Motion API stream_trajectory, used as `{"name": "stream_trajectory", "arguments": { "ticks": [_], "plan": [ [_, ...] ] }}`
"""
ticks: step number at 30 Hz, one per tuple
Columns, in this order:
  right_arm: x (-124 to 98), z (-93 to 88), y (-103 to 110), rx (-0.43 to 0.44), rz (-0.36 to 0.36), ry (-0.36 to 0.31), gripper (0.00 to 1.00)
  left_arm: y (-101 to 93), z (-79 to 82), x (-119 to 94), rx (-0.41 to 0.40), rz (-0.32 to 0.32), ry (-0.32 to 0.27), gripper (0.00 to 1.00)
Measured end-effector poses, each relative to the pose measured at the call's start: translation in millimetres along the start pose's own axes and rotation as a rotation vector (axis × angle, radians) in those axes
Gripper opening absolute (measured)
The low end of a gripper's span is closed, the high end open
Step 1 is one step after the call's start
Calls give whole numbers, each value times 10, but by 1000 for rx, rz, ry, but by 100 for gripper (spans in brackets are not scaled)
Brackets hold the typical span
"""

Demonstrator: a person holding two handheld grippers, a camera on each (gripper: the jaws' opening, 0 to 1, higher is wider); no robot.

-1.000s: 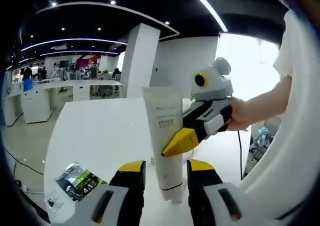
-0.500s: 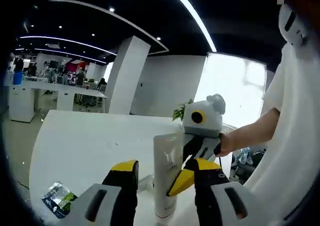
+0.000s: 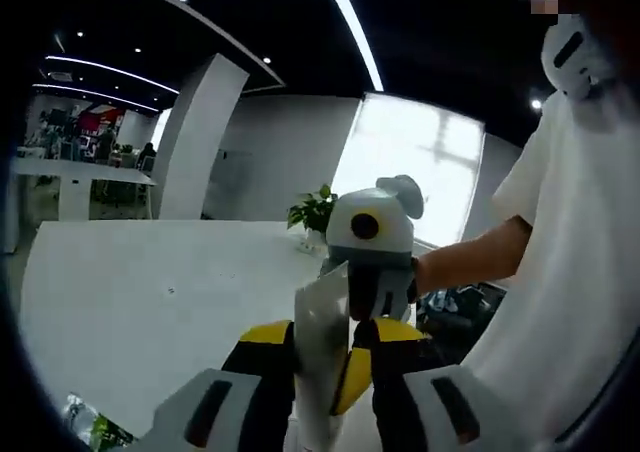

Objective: Arrange the skincare products in the storage area until every visible bottle or jar stands upright without overlapping.

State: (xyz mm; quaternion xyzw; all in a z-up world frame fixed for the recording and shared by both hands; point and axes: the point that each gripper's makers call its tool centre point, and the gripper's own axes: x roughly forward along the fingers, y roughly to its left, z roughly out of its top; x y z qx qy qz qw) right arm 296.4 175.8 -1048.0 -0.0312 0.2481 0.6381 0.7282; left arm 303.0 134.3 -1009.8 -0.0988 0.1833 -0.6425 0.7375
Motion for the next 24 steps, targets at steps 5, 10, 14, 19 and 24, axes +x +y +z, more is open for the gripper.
{"name": "stream_trajectory", "arguments": {
  "ticks": [5,10,14,19,24],
  "plan": [
    [-39,57,67,-23,43,-2,12,-33,34,67,25,-50,23,28],
    [-52,66,100,-52,60,17,12,-21,46,135,76,-80,63,25],
    [-77,81,73,-49,48,4,12,-69,62,151,85,-130,83,17],
    [-148,116,57,-49,34,2,13,-112,95,211,102,-167,86,13],
    [-249,158,9,-52,20,-5,14,-151,181,284,121,-188,91,10]
  ]
}}
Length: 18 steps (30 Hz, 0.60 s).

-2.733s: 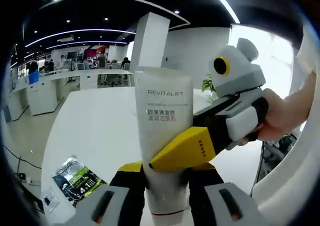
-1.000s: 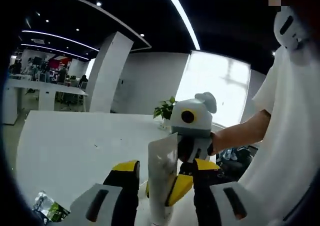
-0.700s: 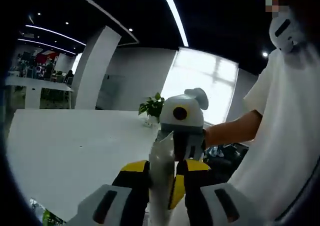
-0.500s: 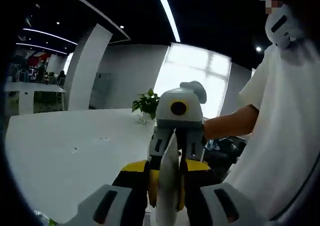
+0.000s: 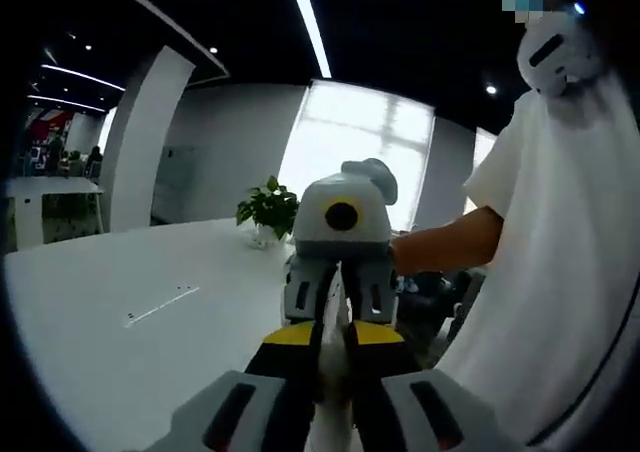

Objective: Arrange the skincare products in the storage area until every visible bottle or jar stands upright without overlapping.

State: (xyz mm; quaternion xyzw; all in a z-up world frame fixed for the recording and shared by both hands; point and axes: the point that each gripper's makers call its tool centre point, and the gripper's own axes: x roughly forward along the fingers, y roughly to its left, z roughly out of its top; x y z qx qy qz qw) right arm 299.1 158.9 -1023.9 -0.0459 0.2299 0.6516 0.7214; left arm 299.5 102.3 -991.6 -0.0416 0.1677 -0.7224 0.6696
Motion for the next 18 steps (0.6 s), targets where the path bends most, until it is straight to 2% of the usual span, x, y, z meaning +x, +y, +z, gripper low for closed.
{"name": "stream_trajectory", "arguments": {
  "ticks": [5,10,12,13,14,16,17,18],
  "plan": [
    [-56,72,-69,39,-33,-47,16,48,79,23,26,-1,19,8],
    [-121,202,-113,104,-65,-158,17,62,191,7,27,-2,7,8],
    [-141,238,-176,133,-108,-204,19,94,222,6,25,14,8,7],
    [-159,233,-241,154,-157,-221,20,149,230,3,17,44,15,7],
    [-163,230,-262,164,-173,-223,21,179,243,2,20,64,18,7],
    [-159,171,-329,175,-238,-212,27,262,282,-8,30,115,16,7],
    [-136,90,-379,167,-295,-186,30,313,327,-19,29,149,7,7],
    [-115,32,-396,156,-323,-163,33,345,353,-26,34,166,3,7]
  ]
}}
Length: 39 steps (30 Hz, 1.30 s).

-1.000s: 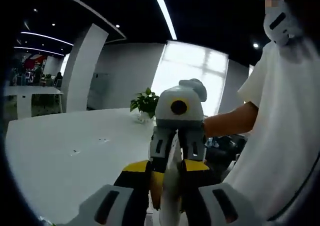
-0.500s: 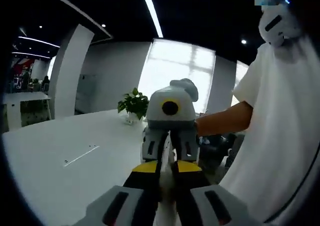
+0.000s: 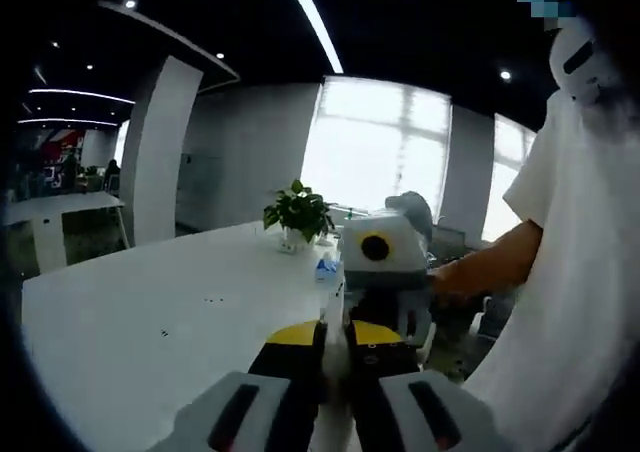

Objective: Arrange the skincare products in the storage area until every visible bottle or jar stands upright without overlapping.

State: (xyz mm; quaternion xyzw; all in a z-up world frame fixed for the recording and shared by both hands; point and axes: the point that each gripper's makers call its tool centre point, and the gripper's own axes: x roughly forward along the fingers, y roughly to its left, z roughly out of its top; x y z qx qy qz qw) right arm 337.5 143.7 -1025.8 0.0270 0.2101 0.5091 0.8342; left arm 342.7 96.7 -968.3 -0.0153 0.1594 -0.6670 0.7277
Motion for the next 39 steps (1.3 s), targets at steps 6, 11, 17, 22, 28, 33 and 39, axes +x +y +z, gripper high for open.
{"name": "stream_trajectory", "arguments": {
  "ticks": [6,11,17,22,28,33,39],
  "plan": [
    [84,-24,-107,-10,-194,-44,38,145,22,22,11,77,16,8],
    [150,20,-277,44,-343,-69,39,283,30,39,-31,198,6,8],
    [121,-133,-422,55,-451,8,30,288,94,104,-84,234,-29,8],
    [72,-190,-439,-30,-437,49,27,287,49,76,-134,190,5,11],
    [13,-260,-442,-33,-437,67,24,212,-17,75,-35,154,134,16],
    [-57,-295,-481,-72,-462,97,24,226,-120,2,42,153,333,23],
    [-59,-364,-496,-122,-472,150,25,142,-271,-66,118,90,583,21]
  ]
}}
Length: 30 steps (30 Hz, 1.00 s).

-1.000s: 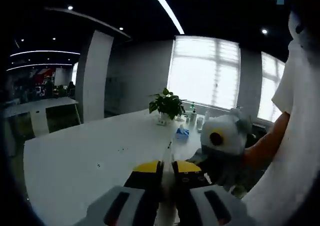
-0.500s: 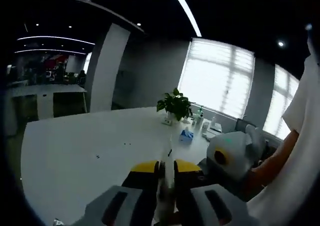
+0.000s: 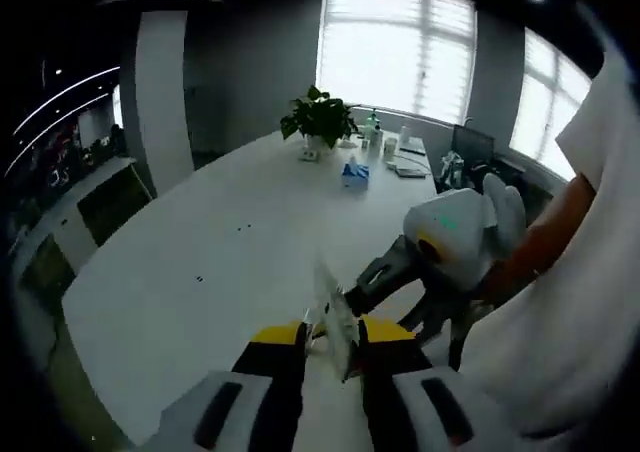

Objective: Arrange the skincare products in the storage area until every visible bottle or jar stands upright without overlapping.

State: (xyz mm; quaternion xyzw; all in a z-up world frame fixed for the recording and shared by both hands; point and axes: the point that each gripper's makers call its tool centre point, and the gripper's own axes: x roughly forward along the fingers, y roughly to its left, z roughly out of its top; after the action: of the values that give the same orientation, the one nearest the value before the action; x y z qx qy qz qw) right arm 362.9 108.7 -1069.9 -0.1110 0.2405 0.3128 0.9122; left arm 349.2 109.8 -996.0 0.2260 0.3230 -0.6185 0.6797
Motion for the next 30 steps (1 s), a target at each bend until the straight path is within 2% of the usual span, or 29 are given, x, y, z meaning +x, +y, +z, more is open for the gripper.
{"name": "stream_trajectory", "arguments": {
  "ticks": [2,4,6,9,12,15,18,22,28,30],
  "plan": [
    [1,-29,30,-43,2,21,25,-84,-38,30,-11,-44,54,21],
    [9,-39,65,-49,8,24,25,-84,1,71,-26,-48,45,22],
    [11,-64,75,-61,4,32,25,-80,-52,85,-69,-64,86,21],
    [6,-104,96,-70,0,42,25,-60,-85,97,-72,-67,116,16],
    [5,-123,121,-72,3,49,25,-72,-138,110,-116,-76,162,14],
    [24,-154,139,-57,10,57,26,-76,-164,116,-103,-70,191,11],
    [52,-173,172,-41,22,60,28,-68,-212,122,-52,-56,252,9],
    [61,-148,105,-28,-7,38,29,-35,-178,117,-54,-41,243,7],
    [71,-100,67,-15,-6,8,29,-34,-127,111,8,-27,264,6],
    [68,-94,46,15,-10,-8,29,-8,-122,121,12,-28,267,6]
  ]
}}
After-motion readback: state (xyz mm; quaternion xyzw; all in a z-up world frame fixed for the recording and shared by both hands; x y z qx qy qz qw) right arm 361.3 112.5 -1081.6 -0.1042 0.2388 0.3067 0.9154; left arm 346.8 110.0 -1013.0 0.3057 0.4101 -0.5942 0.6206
